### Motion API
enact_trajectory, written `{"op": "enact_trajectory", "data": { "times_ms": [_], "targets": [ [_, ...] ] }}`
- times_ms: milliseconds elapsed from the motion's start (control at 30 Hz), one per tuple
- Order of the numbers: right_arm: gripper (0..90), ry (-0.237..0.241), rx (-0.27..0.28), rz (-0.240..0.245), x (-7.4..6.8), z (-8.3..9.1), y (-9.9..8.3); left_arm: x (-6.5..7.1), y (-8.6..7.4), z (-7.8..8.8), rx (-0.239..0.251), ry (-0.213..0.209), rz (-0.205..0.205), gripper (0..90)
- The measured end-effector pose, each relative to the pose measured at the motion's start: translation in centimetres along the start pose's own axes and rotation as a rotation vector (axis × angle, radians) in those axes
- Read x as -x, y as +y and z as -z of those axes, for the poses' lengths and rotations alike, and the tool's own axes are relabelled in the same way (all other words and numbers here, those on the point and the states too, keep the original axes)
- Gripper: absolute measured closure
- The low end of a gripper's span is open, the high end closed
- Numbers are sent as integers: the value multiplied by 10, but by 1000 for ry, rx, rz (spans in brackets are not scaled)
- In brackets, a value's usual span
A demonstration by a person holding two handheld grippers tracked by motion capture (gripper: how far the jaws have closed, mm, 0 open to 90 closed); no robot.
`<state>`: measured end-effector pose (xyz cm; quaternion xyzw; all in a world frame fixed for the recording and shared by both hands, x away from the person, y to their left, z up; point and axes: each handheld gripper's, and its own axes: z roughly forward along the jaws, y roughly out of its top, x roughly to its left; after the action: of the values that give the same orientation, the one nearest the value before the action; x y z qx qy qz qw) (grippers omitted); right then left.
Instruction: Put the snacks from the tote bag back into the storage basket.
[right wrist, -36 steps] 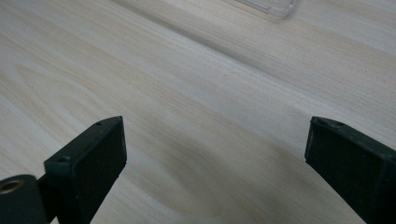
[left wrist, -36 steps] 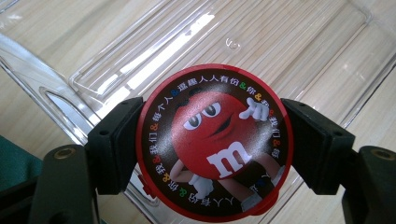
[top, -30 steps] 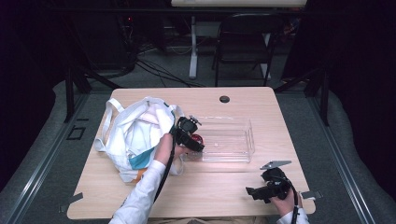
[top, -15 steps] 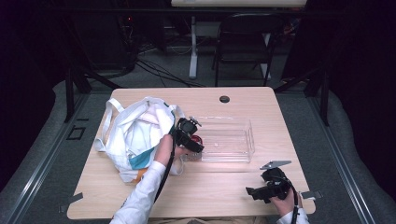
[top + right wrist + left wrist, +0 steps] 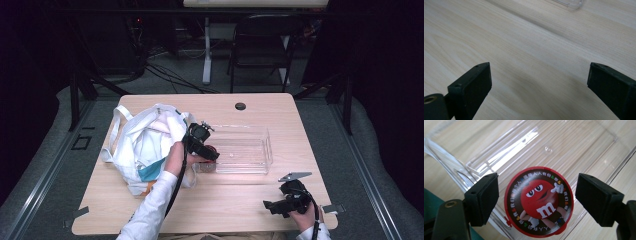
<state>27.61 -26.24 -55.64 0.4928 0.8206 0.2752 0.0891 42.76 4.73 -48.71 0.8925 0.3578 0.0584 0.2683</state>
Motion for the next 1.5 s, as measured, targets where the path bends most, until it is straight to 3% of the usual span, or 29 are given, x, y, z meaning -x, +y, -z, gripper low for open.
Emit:
{"op": "enact_trajectory", "data": {
  "times_ms": [233,467,767,1167,1500],
  "targets": [
    [52,1,0,0,0,0,0,-3,0,21,55,27,12,142],
    [52,1,-9,5,0,0,1,-11,-5,43,79,61,16,82],
    [53,1,-1,-5,0,0,0,-24,-17,75,109,126,38,77],
    [52,1,7,-7,0,0,0,-45,-52,107,110,203,90,64],
    [52,0,-10,5,0,0,1,-62,-93,118,110,270,154,38]
  ]
}}
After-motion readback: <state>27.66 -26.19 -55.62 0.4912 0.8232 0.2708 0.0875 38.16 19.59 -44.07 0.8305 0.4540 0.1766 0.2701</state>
